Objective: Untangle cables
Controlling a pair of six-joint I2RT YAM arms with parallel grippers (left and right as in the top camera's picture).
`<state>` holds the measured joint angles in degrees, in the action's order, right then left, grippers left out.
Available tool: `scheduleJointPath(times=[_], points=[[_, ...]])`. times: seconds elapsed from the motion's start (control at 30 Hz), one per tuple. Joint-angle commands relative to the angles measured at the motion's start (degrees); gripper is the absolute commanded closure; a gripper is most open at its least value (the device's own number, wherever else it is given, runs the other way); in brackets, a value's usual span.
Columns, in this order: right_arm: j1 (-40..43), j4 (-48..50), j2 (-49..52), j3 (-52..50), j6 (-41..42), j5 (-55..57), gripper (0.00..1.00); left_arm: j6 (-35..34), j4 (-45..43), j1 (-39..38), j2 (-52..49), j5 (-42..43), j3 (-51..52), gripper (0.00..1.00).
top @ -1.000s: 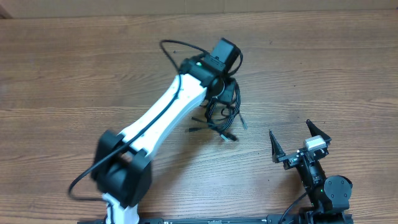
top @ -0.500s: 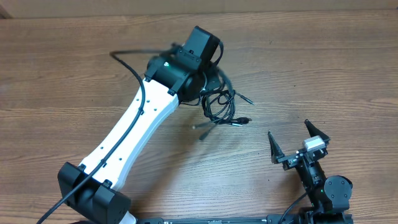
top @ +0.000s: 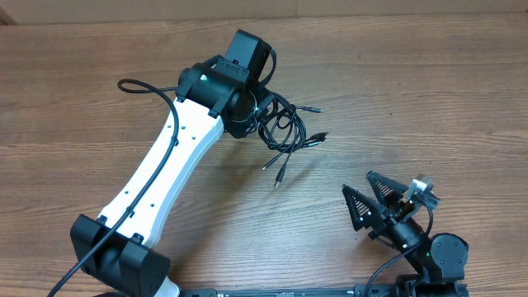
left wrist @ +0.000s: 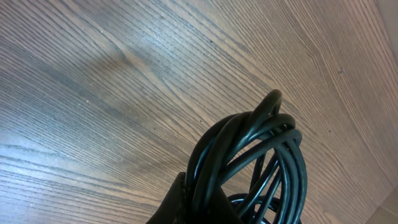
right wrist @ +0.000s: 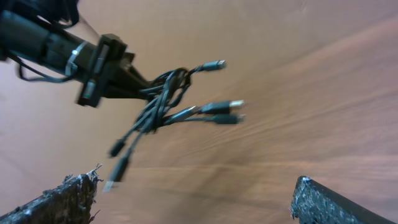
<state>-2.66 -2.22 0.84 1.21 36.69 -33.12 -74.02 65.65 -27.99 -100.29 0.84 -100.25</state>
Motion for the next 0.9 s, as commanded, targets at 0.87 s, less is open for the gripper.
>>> scheduleJointPath(times=[0.87], points=[[0.11,-9.07,48.68,31.98,4.13,-30.21,0.0,41.0,-7.43,0.22,0.98,6.93,-1.2,0.96]])
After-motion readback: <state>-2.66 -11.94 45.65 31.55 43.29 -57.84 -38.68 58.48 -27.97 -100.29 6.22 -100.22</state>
